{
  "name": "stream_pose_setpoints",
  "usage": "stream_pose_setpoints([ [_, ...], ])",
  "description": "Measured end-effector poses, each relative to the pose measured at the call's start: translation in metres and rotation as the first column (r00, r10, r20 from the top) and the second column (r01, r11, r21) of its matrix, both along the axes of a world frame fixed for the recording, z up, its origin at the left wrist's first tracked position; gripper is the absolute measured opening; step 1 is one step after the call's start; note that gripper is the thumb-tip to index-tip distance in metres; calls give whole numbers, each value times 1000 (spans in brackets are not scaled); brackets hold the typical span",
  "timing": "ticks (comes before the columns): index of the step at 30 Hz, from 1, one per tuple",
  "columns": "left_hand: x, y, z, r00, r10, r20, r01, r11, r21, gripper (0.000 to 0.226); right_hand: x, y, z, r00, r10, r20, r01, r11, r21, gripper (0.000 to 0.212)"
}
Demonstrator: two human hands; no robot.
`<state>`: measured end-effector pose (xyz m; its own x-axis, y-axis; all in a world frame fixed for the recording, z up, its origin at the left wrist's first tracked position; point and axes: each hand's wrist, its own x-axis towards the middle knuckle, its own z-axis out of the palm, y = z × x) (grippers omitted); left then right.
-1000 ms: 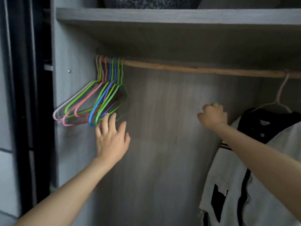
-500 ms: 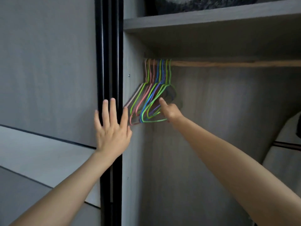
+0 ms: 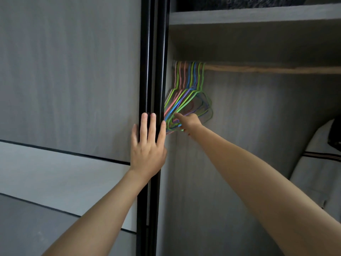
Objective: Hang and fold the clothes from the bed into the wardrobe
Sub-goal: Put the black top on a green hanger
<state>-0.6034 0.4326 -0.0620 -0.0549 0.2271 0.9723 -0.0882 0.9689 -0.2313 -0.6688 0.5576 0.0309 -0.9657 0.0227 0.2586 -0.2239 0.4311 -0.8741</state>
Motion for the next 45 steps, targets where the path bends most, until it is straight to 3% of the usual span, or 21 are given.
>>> stream_pose_setpoints([
  [4,-1,0,0,999,-29,-17,29,999,12,50,-7,-17,0,998,-54,-41,52,998,-39,57],
  [9,-2,-1,-1,999,-36,-19,37,999,14,50,-10,-22,8,995,-90,-38,88,995,-55,36],
  [12,-3,-2,-2,999,-42,-28,43,999,14,51,-12,-17,7,992,-114,-46,112,992,-52,37],
  [15,-4,-1,-2,999,-45,-29,45,999,17,53,-13,-3,7,990,-127,-67,123,991,-60,28],
  [20,-3,-1,-3,999,-34,-18,35,999,22,54,-18,18,12,970,-190,-149,169,975,-141,35],
  [23,-3,-2,-4,999,-35,-11,35,999,20,54,-18,28,14,924,-293,-245,250,949,-193,26],
  [28,-3,-2,-3,999,-41,9,41,999,25,57,-15,55,8,903,-340,-263,291,934,-208,29],
  [32,5,13,-16,989,-144,-12,144,989,-22,55,9,101,-4,880,-356,-315,266,918,-294,34],
  [34,7,36,-32,966,-256,26,257,959,-122,54,32,130,-11,878,-344,-333,237,917,-322,33],
  [36,3,63,-45,929,-348,127,363,923,-126,57,58,163,-18,867,-365,-339,255,910,-327,32],
  [39,-7,108,-57,870,-421,258,439,899,-14,65,106,218,-30,859,-404,-313,301,895,-328,35],
  [45,-8,209,-66,660,-558,503,529,821,216,116,227,319,-47,939,-318,-131,230,864,-447,30],
])
